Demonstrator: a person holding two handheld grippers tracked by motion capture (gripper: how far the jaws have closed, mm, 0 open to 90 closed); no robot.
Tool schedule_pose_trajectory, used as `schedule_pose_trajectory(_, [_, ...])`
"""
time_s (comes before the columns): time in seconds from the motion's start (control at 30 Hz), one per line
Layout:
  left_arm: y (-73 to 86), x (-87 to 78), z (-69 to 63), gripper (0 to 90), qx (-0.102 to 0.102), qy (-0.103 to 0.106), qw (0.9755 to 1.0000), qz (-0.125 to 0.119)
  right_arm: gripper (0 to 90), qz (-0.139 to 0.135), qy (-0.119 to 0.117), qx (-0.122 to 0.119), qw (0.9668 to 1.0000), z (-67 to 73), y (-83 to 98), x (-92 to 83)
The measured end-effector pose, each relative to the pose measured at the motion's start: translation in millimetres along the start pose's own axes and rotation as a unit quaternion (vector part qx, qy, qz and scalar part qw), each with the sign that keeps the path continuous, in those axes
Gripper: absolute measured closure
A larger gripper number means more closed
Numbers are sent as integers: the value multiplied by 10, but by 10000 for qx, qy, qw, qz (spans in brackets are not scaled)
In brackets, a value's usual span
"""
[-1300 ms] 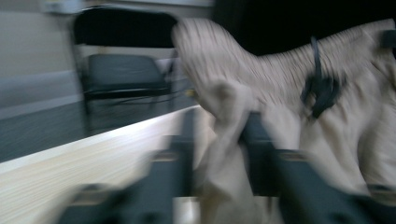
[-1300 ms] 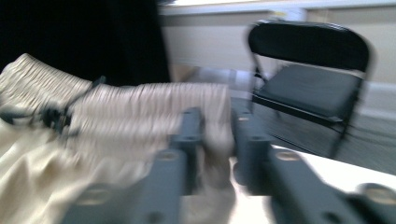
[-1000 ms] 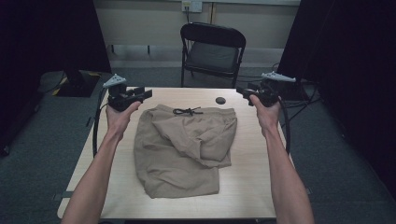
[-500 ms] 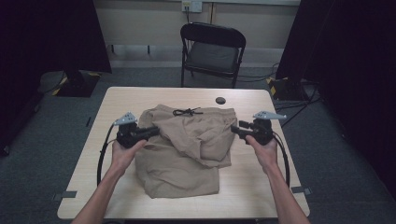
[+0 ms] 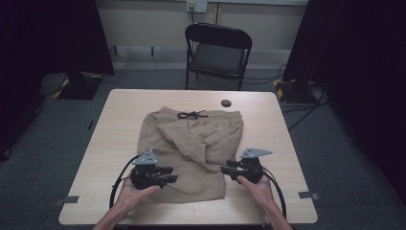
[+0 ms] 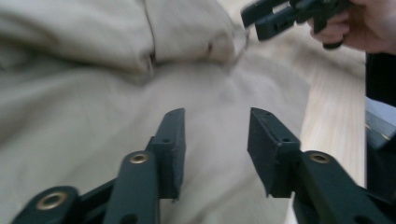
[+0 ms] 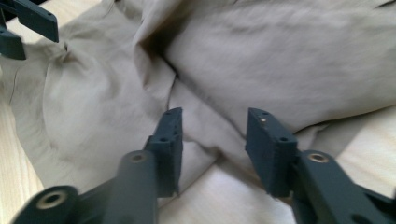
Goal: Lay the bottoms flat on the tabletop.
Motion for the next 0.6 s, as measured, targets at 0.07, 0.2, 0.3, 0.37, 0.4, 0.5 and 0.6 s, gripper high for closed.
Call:
schedule_pose_trajectory(0.07, [139,60,29,475,0,-134,9999,106,464,248,103,-280,9992,46,65,111])
schedule_pose_trajectory(0.2, [250,149,41,423,89,-215,9994,249,454,379,251,-469,9979,33,128,221])
schedule_pose_trajectory(0.3, [272,170,46,441,539,-472,9970,282,579,309,505,-533,9968,-54,83,279])
schedule_pose_trajectory(0.37, [277,154,76,573,814,-667,9940,286,798,266,588,-462,9968,-109,64,284])
schedule_pose_trajectory(0.4, [277,154,76,598,814,-667,9940,286,845,249,563,-410,9973,-124,65,283])
schedule_pose_trajectory(0.5, [274,112,139,853,640,-653,9954,294,900,124,424,-253,9987,-106,43,238])
schedule_pose_trajectory(0.6, [272,77,177,882,494,-548,9969,265,900,-69,230,-160,9996,-48,-35,134])
Point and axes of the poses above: each handheld gripper's, and its own axes: x roughly forward along the jaws, y roughly out of its underside, z roughly to its left, the point moved 8 cm from there along x, roughly forward along the jaws, and after that the axes turned 7 degrees about -z, right-handed, at the moved point
